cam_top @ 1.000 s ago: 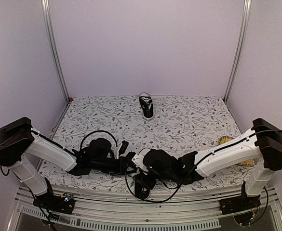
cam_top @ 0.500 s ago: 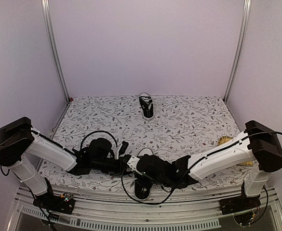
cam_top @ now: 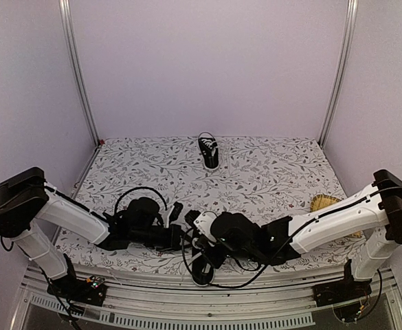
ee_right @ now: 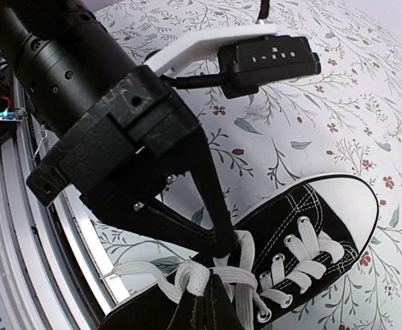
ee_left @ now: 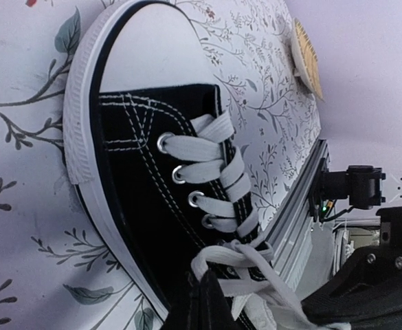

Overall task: Tie the shoes
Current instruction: Tie the crossed shoelace on the shoe, then pull the crossed shoelace from the shoe.

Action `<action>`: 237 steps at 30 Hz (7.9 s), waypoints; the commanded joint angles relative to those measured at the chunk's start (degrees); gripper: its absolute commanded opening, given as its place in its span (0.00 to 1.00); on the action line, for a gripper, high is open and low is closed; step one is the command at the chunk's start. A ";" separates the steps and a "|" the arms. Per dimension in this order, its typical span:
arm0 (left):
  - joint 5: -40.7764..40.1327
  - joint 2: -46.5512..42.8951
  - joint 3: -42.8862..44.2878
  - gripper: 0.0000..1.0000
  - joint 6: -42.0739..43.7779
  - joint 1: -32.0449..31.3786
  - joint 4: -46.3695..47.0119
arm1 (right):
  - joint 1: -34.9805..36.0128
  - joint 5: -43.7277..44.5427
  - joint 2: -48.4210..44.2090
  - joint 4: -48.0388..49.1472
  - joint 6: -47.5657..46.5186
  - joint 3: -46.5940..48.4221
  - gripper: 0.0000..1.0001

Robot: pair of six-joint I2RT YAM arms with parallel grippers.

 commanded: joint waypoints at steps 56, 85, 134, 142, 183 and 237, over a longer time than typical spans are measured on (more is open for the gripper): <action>-1.18 -0.88 1.14 0.00 4.17 0.49 -2.91 | -17.20 -27.93 -2.09 14.16 18.54 -7.12 0.54; -5.27 -4.54 -8.71 0.00 -1.01 0.53 -0.45 | -23.01 -21.39 -2.00 11.37 27.50 -11.88 0.02; -4.52 -4.31 -4.97 0.01 1.49 -1.12 1.41 | -17.55 -26.85 -4.16 13.42 27.61 -11.41 0.02; -5.22 -4.79 -5.08 0.38 1.12 -1.19 2.02 | -17.55 -23.52 -11.90 10.22 30.24 -18.45 0.02; -6.52 2.12 5.37 0.44 2.39 -1.15 -3.54 | -21.69 -26.63 -4.56 15.85 37.88 -15.23 0.49; -15.87 -7.59 -9.65 0.00 -5.25 -1.80 0.04 | -22.88 -16.47 -10.42 3.69 36.37 -18.78 0.02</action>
